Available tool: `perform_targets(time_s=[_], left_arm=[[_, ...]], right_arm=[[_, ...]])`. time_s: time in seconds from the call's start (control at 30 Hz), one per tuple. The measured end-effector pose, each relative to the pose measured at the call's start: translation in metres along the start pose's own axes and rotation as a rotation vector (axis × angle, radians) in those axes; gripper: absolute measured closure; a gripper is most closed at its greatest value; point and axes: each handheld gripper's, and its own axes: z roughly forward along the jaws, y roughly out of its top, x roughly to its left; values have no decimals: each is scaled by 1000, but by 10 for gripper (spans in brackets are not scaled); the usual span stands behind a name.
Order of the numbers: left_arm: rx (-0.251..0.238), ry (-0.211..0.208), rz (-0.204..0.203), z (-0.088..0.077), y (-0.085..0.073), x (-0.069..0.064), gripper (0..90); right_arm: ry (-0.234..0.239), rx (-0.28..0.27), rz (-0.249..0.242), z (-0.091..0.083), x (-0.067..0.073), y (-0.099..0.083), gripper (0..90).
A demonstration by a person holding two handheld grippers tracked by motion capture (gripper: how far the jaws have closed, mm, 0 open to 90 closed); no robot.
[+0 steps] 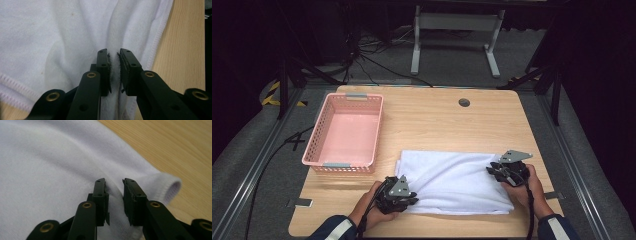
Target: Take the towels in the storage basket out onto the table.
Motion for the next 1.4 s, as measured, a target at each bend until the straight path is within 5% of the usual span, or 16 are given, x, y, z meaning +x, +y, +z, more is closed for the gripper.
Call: perform_targets(time_s=[0.07, 0.27, 0.5, 0.57, 0.7, 0.87, 1.07, 1.23, 1.4], left_arm=[[5, 21, 2, -6, -7, -3, 729], [-17, 62, -27, -24, -18, -8, 649], [-40, 151, -165, -38, -31, -7, 416], [-31, 155, -186, -37, -33, -7, 290], [-26, 148, -224, -33, -34, -7, 220], [-21, 155, -267, -22, -33, -4, 188], [-23, 162, -323, -16, -34, 0, 164], [-8, 166, -298, -10, -35, 0, 155], [-9, 167, -284, -8, -35, 0, 151]], right_arm=[[7, -10, 43, -3, -8, -6, 713], [0, -28, 43, -4, -8, -5, 651], [3, -75, 47, -10, -5, 8, 585], [13, -103, 25, -13, 0, 21, 562], [57, -125, -28, -11, 11, 38, 536], [147, -136, -115, 9, 37, 79, 461], [229, -131, -159, 39, 66, 121, 443], [325, -85, -198, 76, 102, 156, 423], [348, -39, -254, 105, 130, 177, 408]])
